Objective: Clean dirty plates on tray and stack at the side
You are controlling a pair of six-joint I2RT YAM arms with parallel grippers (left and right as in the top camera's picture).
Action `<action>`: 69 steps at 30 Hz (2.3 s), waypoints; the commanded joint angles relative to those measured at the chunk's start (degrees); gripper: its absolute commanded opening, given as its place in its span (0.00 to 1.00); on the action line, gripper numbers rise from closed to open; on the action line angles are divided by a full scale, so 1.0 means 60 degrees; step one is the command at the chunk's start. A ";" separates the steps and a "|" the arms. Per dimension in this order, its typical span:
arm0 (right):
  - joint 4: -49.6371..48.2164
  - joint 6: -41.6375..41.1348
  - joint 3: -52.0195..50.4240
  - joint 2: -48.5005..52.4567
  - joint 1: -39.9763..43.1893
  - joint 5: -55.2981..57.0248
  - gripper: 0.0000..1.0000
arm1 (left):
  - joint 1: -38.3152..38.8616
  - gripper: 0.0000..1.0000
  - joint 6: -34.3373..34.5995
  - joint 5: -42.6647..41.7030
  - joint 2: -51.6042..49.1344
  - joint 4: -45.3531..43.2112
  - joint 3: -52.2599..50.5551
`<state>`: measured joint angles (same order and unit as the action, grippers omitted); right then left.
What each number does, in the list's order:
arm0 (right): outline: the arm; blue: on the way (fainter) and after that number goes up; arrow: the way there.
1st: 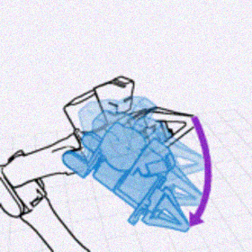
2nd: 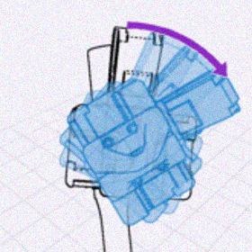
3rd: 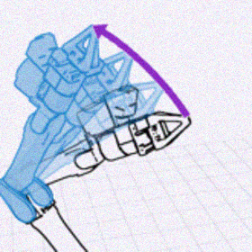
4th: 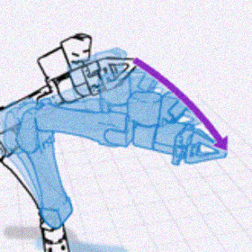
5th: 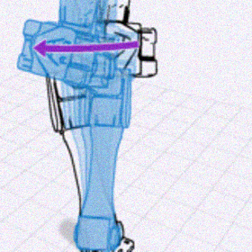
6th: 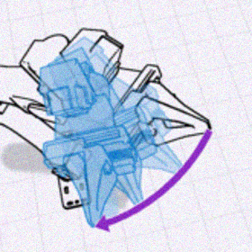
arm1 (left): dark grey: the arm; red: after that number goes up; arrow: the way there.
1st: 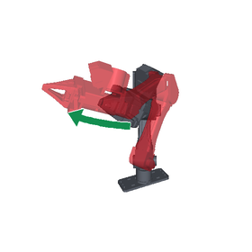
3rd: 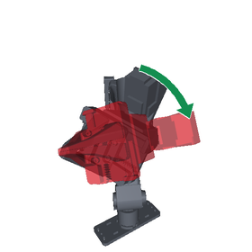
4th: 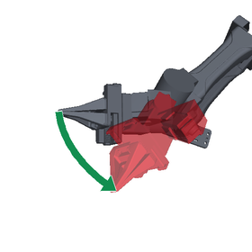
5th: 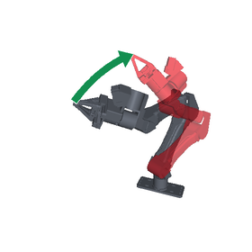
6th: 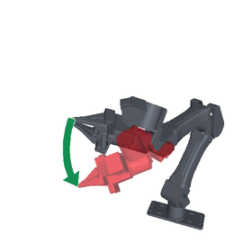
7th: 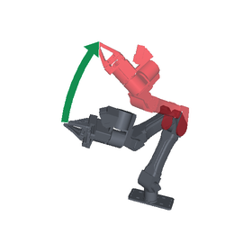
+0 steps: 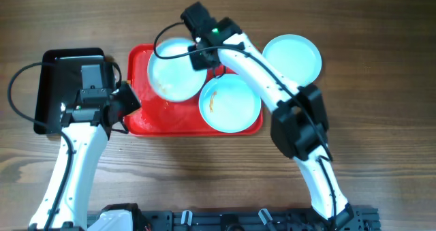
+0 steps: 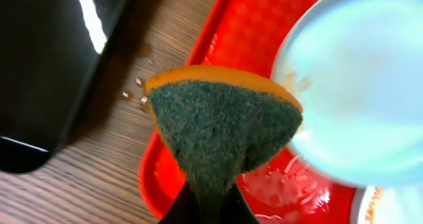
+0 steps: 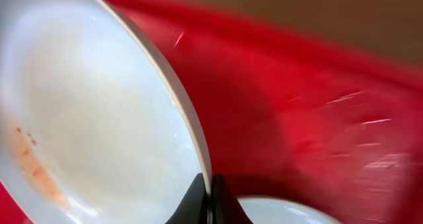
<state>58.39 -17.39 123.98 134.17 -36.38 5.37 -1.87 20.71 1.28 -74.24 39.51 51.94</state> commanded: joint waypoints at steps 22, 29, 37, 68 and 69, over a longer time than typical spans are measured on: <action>-0.1832 0.5705 0.0404 -0.1719 -0.2463 0.8980 0.04 | -0.0036 0.04 0.0131 -0.0565 -0.0379 -0.0120 -0.0033; -0.1468 0.4834 0.0379 -0.1719 -0.2455 0.8852 0.04 | -0.0036 0.04 0.0131 -0.0568 -0.0379 -0.0117 -0.0033; 0.0029 0.1756 0.0317 -0.1716 -0.2047 0.4044 0.04 | -0.0036 0.04 0.0131 -0.0856 -0.0379 -0.0200 -0.0033; -0.3810 -0.1628 -0.5027 -0.1486 -0.0630 -0.2390 0.04 | 0.0015 0.04 0.0124 -0.3107 -0.2226 -0.1610 -0.0033; -0.3840 -0.1647 -0.5027 -0.1486 -0.0630 -0.2397 0.04 | 0.0044 0.04 0.0124 -0.3249 -0.2444 -0.1705 -0.0033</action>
<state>35.97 -25.32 94.08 124.18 -40.07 -7.73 -1.87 20.95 -12.75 -85.08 30.52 51.94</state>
